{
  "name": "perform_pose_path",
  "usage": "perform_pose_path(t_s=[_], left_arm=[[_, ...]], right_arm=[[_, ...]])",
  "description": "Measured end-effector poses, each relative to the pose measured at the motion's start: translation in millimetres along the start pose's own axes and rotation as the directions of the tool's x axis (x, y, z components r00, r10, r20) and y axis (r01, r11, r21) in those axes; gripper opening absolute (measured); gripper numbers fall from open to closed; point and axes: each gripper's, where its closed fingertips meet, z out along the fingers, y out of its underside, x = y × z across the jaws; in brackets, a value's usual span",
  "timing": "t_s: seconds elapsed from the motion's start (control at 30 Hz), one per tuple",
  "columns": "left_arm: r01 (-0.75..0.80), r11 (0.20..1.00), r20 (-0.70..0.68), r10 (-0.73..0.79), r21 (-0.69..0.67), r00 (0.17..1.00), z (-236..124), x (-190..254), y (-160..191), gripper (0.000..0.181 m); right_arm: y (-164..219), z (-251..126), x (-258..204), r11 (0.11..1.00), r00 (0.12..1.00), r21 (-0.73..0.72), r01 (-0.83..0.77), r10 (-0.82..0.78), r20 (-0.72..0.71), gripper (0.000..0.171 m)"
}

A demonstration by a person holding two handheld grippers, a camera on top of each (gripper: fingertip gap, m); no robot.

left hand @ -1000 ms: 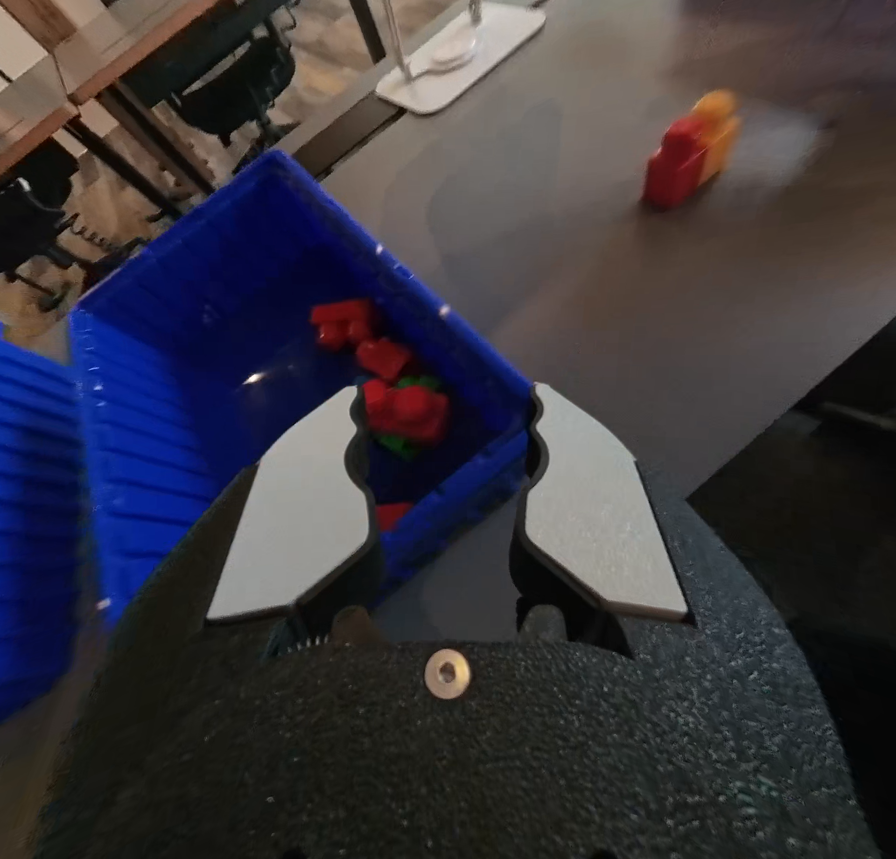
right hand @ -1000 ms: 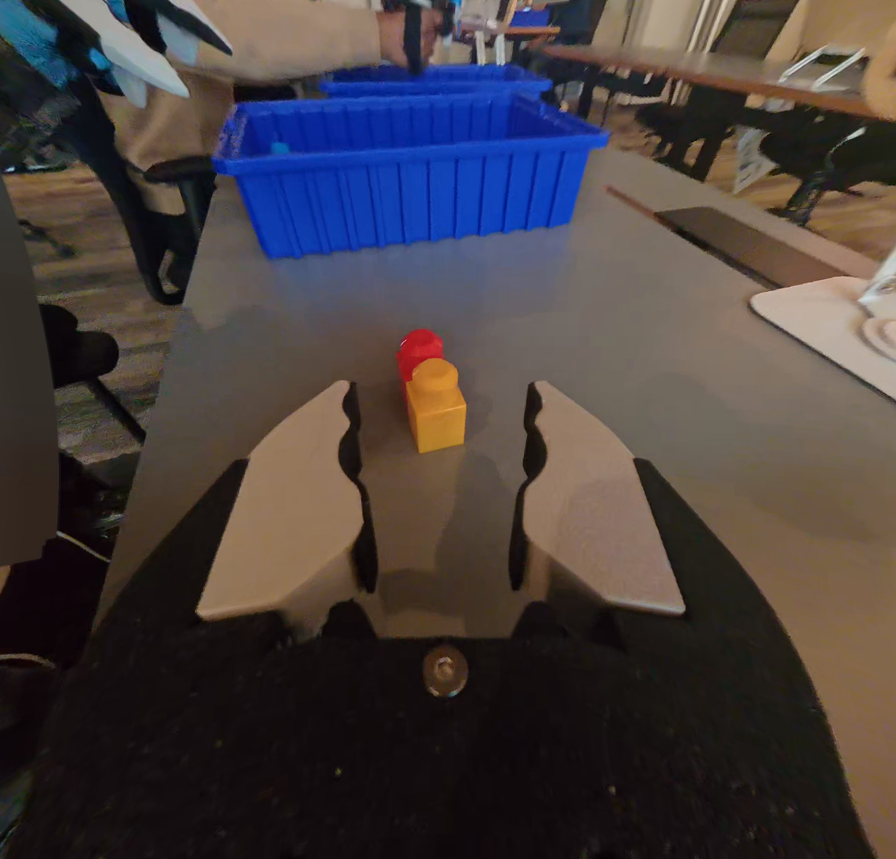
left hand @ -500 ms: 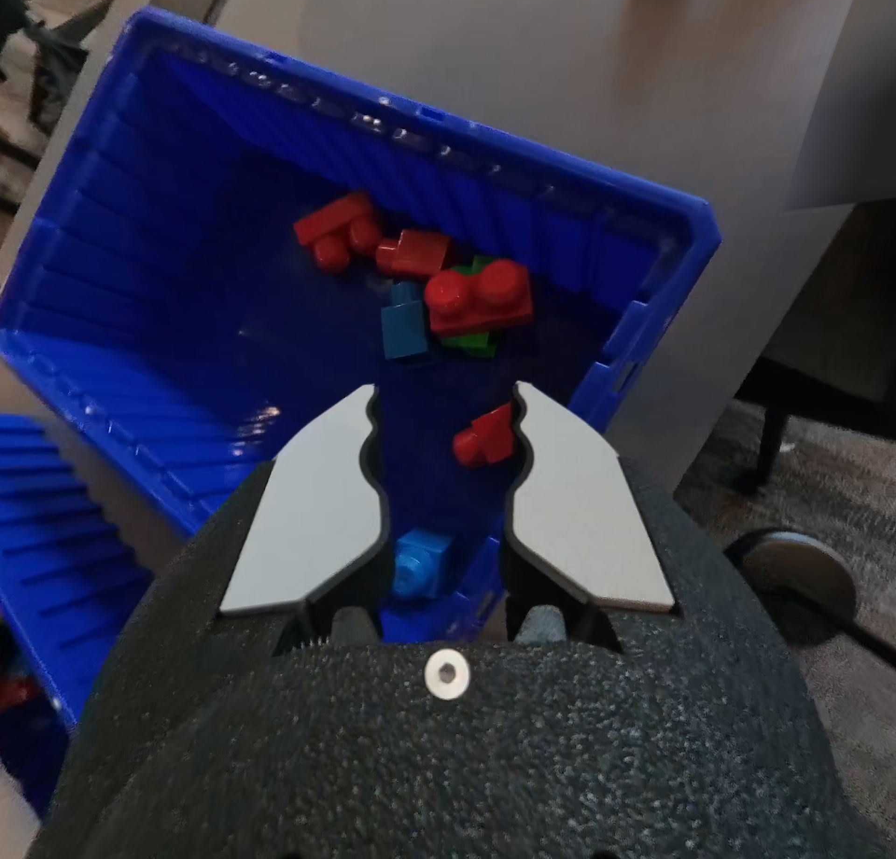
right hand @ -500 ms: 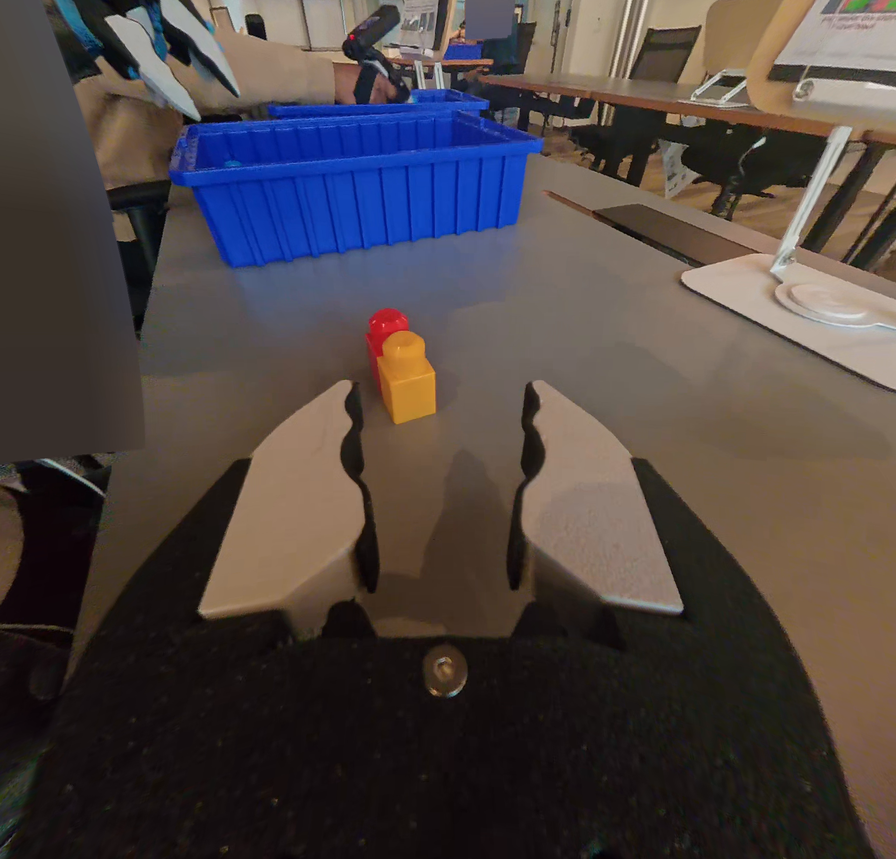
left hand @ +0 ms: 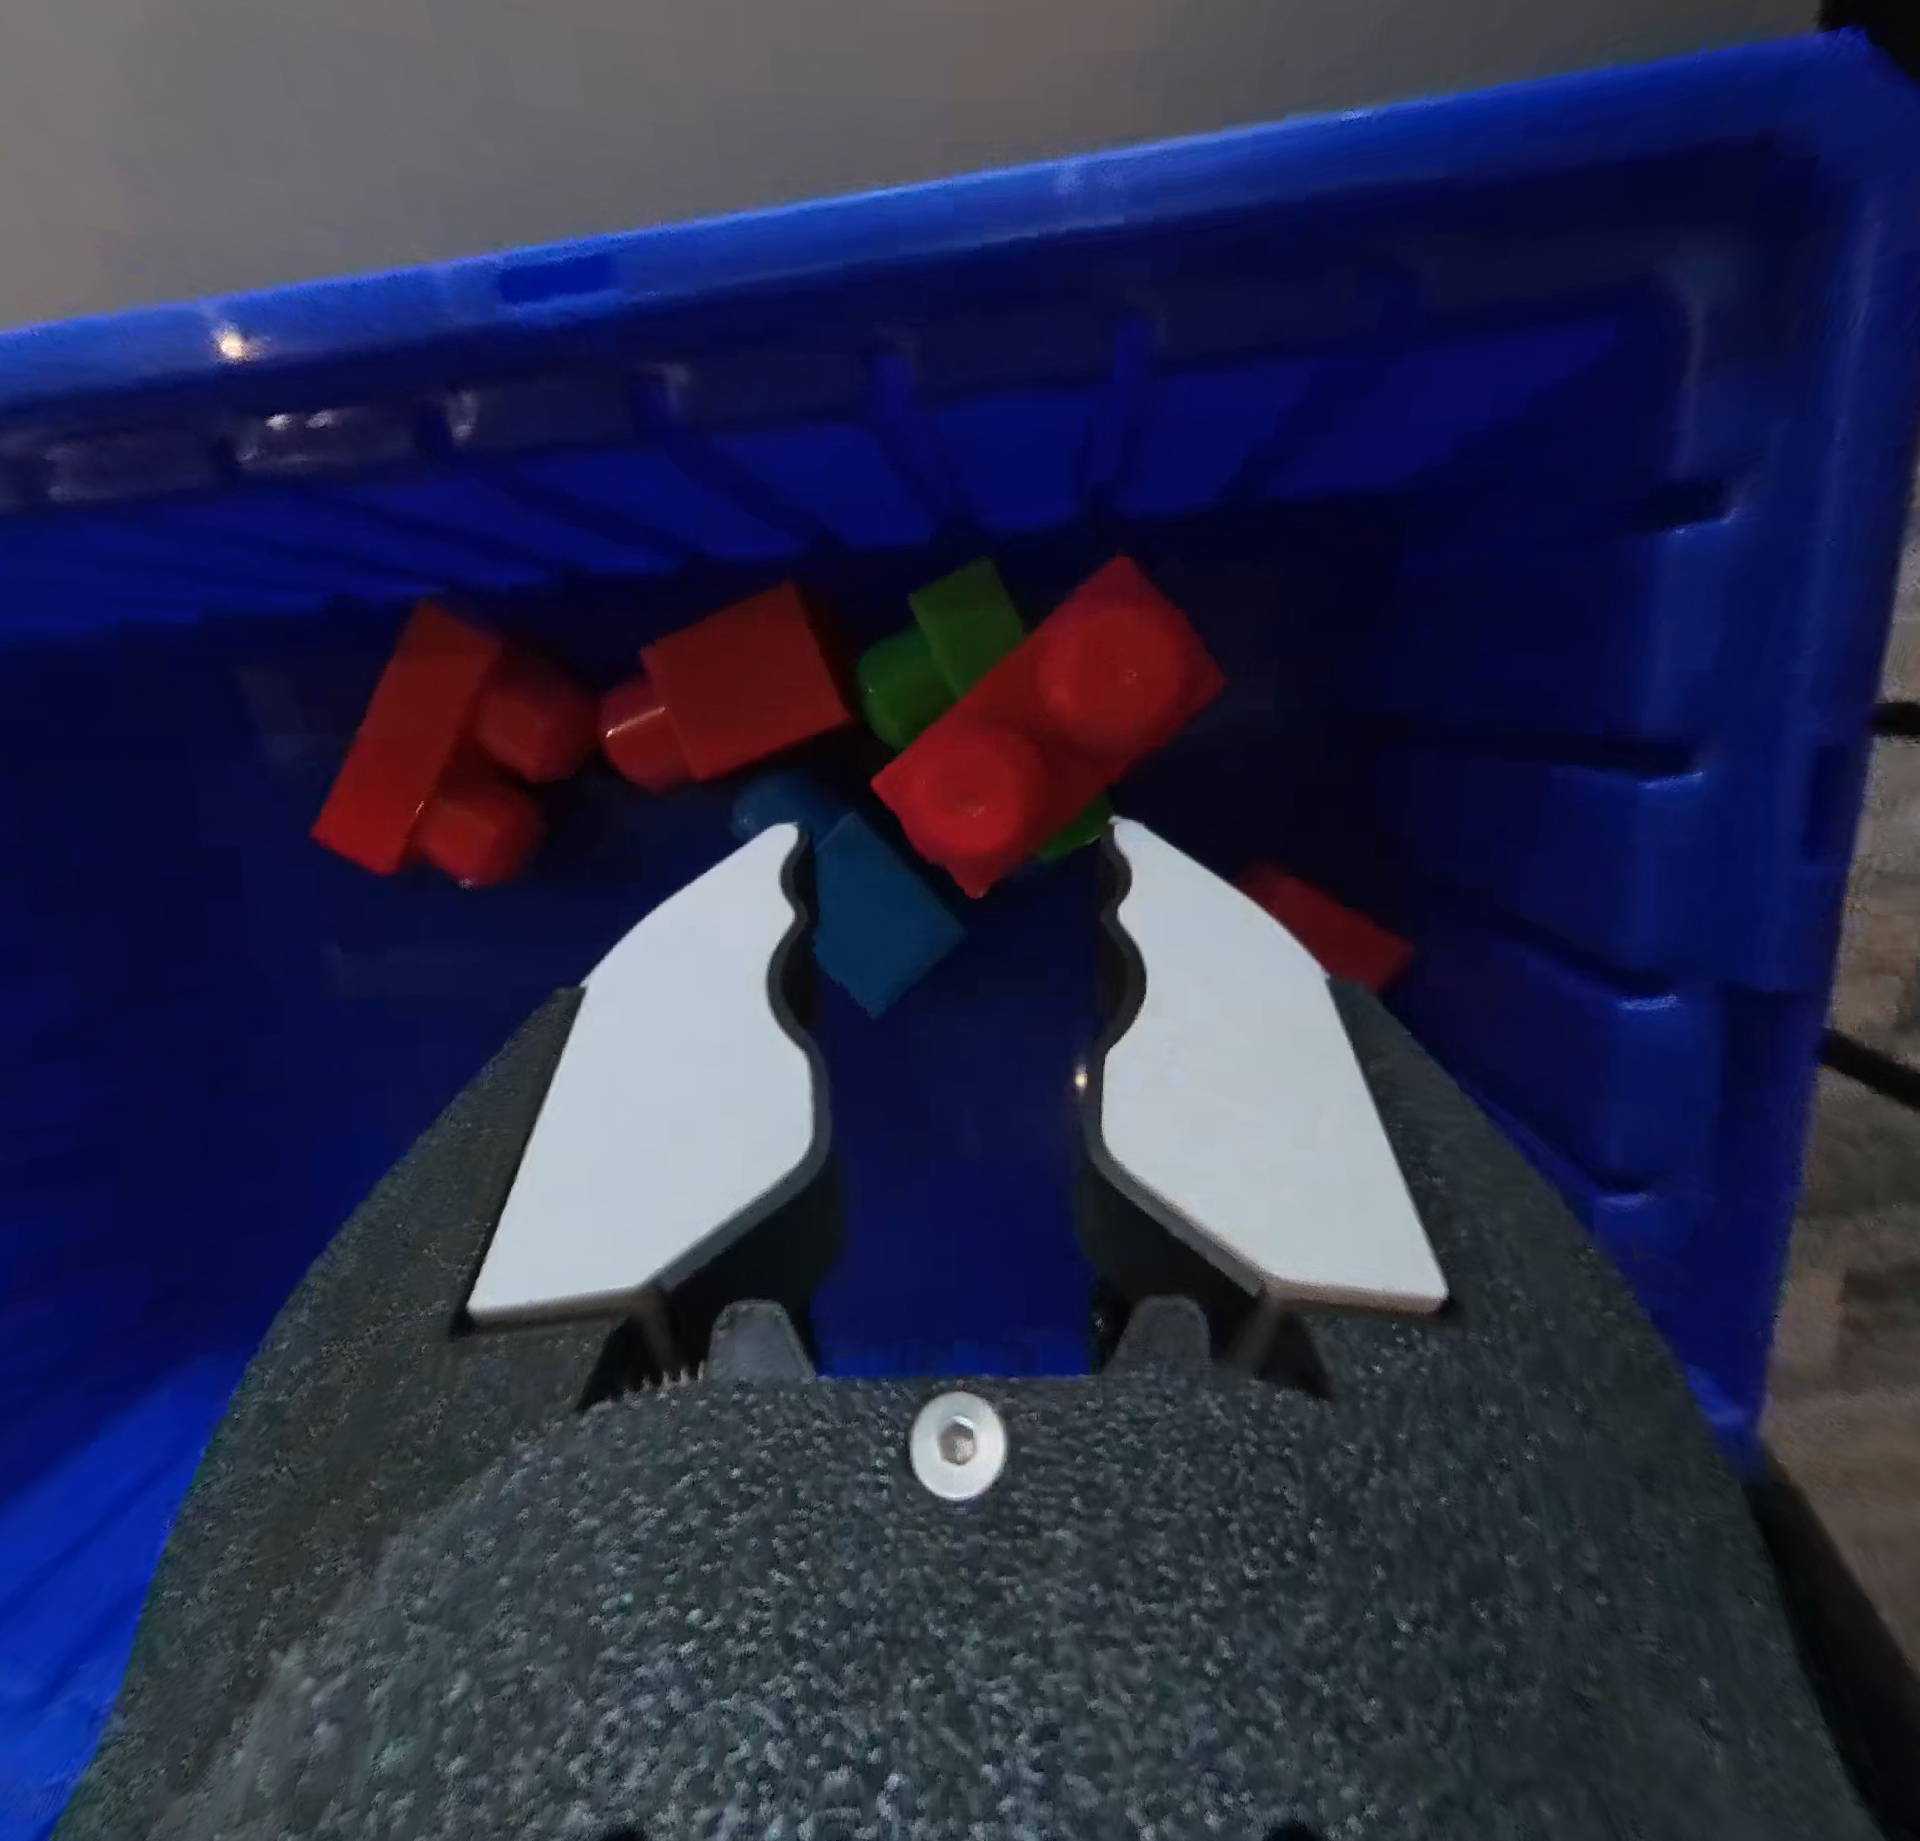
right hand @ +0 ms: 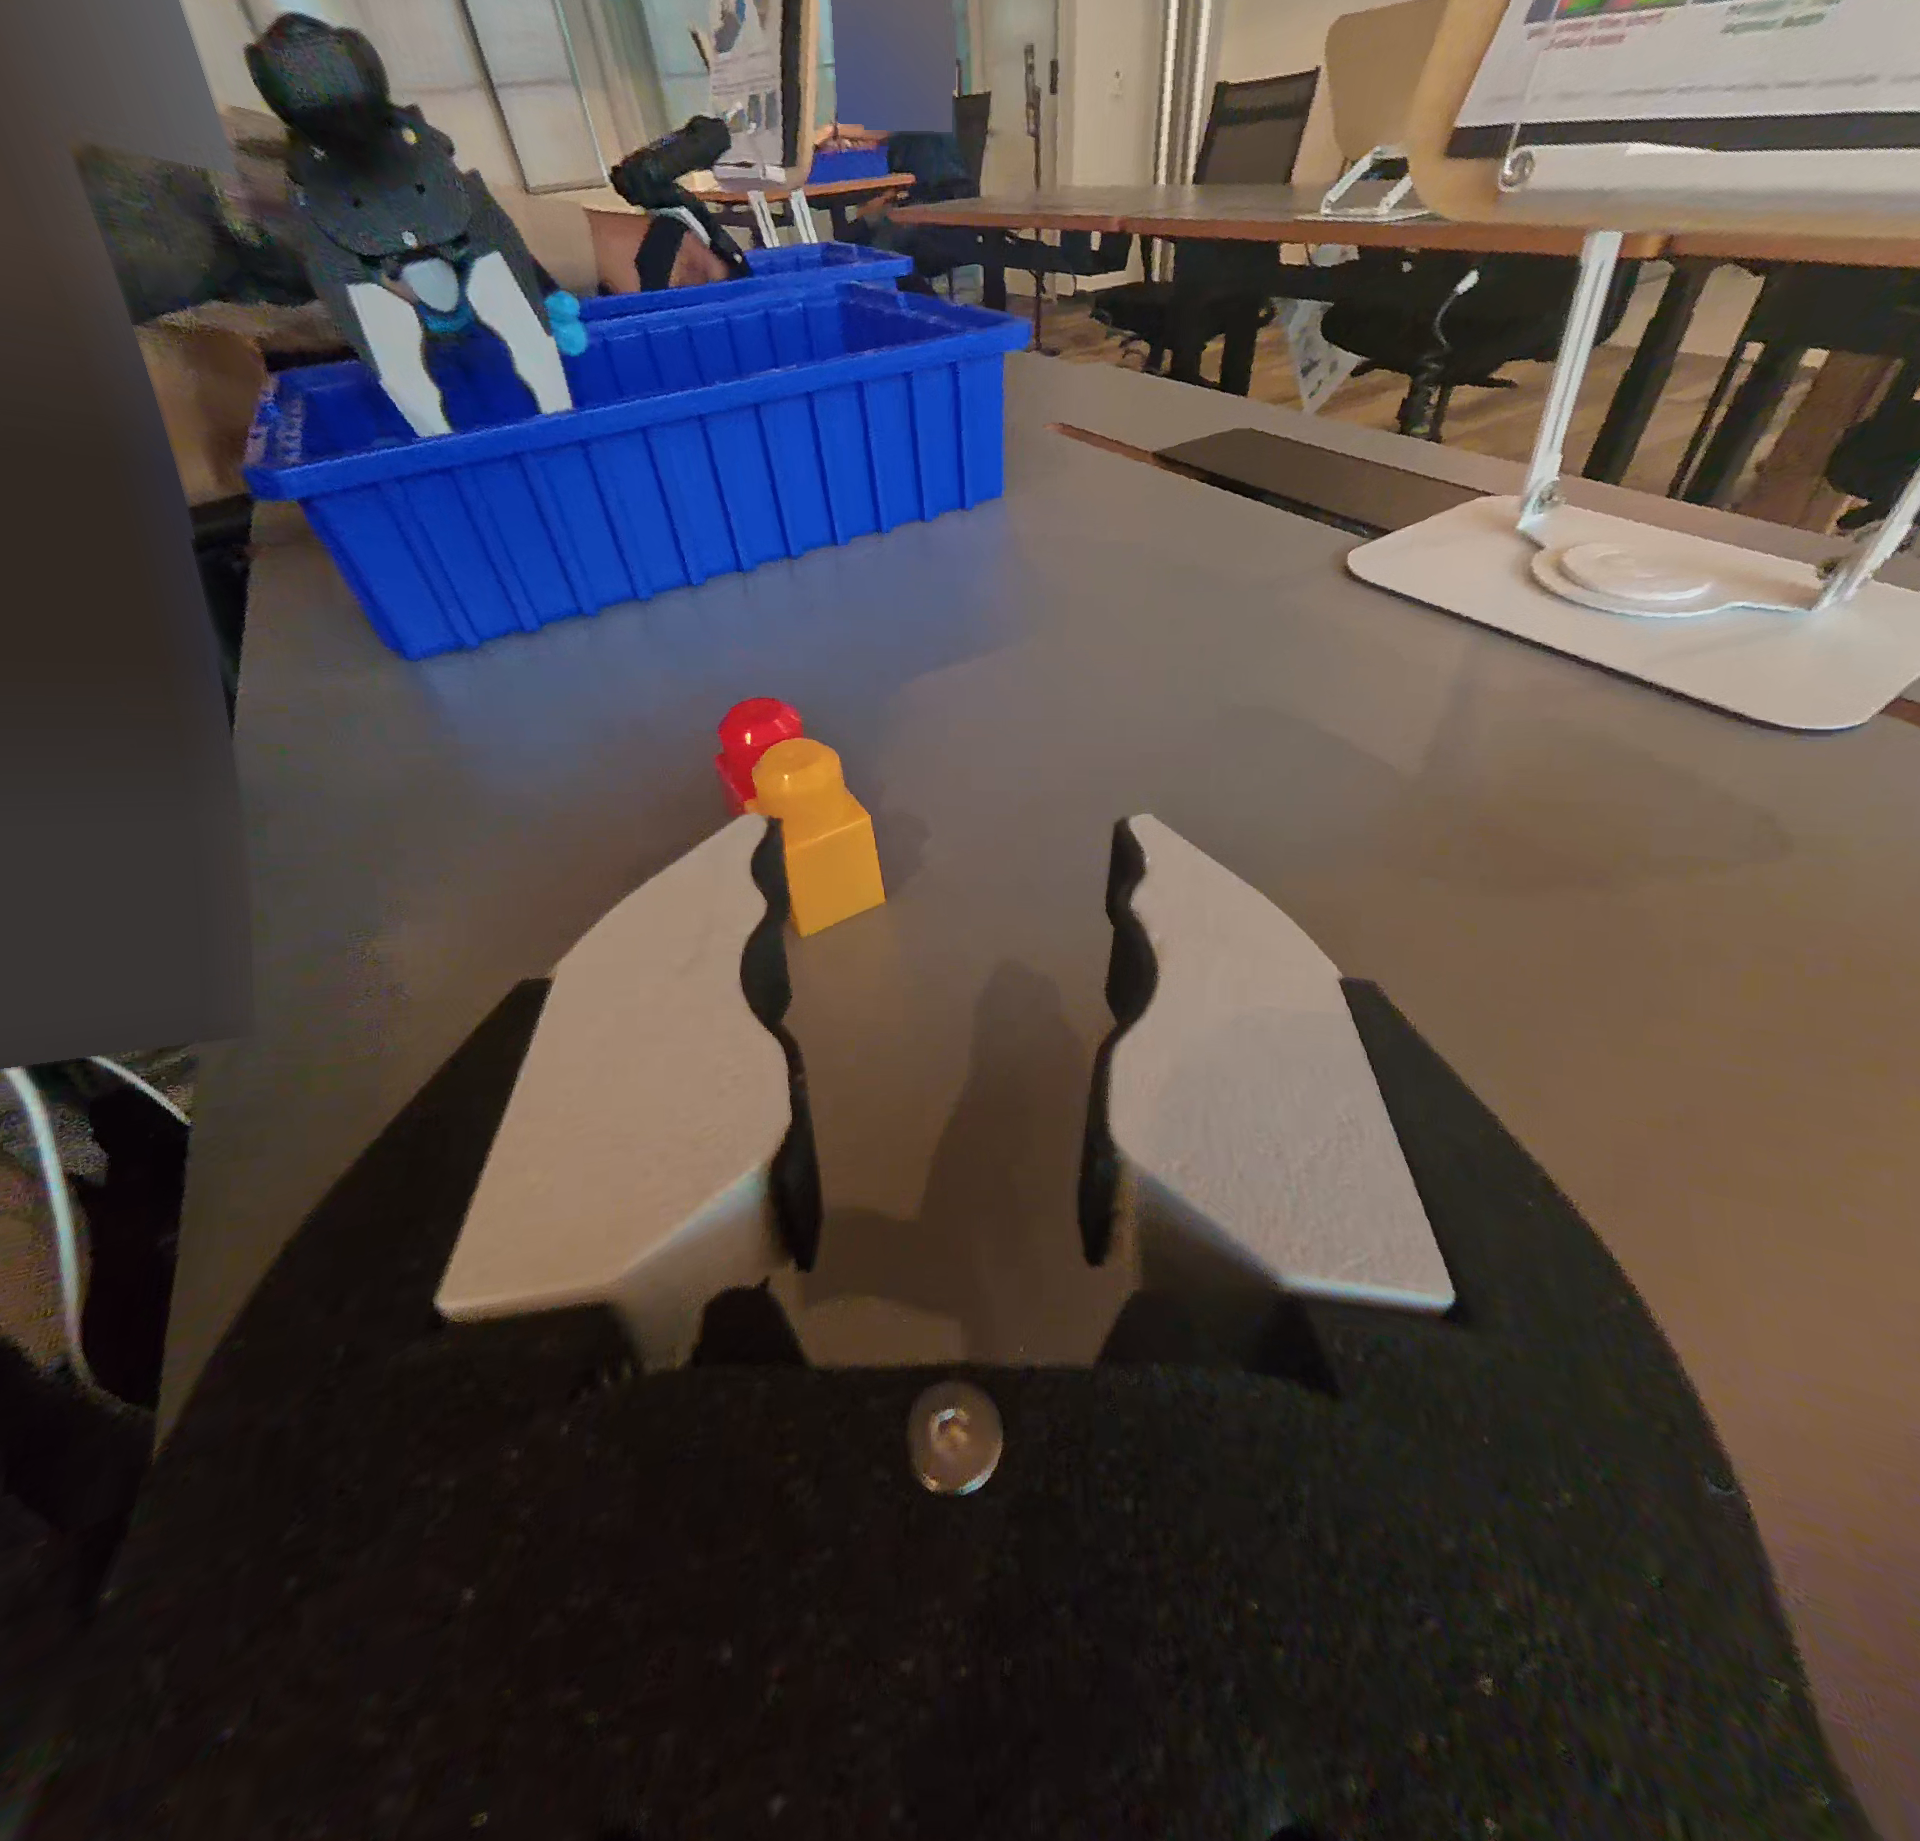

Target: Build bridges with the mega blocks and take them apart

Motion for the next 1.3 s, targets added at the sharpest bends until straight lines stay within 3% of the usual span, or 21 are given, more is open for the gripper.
perform_pose_path(t_s=[0.13,0.33,0.6,0.73,0.87,1.0,1.1,1.2,1.3], left_arm=[[-0.099,0.995,-0.102,0.098,-0.007,0.990,12.3,5.1,6.9,0.048],[-0.228,0.965,-0.089,0.241,0.133,0.967,21.8,1.3,-6.4,0.042],[-0.178,0.949,-0.157,0.224,0.260,0.962,31.6,13.6,-10.1,0.042],[-0.031,0.961,-0.177,0.083,0.276,0.981,18.6,15.8,-3.6,0.041],[0.196,0.931,-0.030,-0.197,0.309,0.980,-14.8,-5.8,5.7,0.041],[0.441,0.773,0.095,-0.535,0.455,0.840,-57.0,-26.0,-2.6,0.041],[0.520,0.676,0.175,-0.682,0.521,0.710,-75.4,-27.0,-18.4,0.041],[0.544,0.632,0.199,-0.733,0.551,0.650,-77.9,-17.0,-50.6,0.040],[0.542,0.661,0.220,-0.716,0.519,0.663,-61.4,-3.3,-92.9,0.041]], right_arm=[[4.3,0.2,2.0,0.999,0.999,-0.030,-0.026,0.025,-0.046,0.058],[2.0,9.7,1.4,0.997,0.996,-0.030,-0.072,0.070,-0.060,0.056],[0.8,25.9,-3.2,0.995,0.997,-0.074,-0.062,0.058,-0.043,0.056],[-3.2,30.3,-6.3,0.996,0.999,-0.075,-0.051,0.049,-0.024,0.055],[-8.3,35.0,-12.1,0.993,1.000,-0.115,-0.010,0.011,0.012,0.052],[-19.0,51.2,-26.7,0.986,0.994,-0.159,0.050,-0.033,0.108,0.058],[-35.4,71.4,-45.6,0.975,0.974,-0.173,0.137,-0.100,0.206,0.067],[-58.2,94.1,-75.3,0.956,0.930,-0.165,0.244,-0.183,0.318,0.071],[-76.1,113.1,-110.9,0.910,0.860,-0.172,0.378,-0.276,0.429,0.066]])
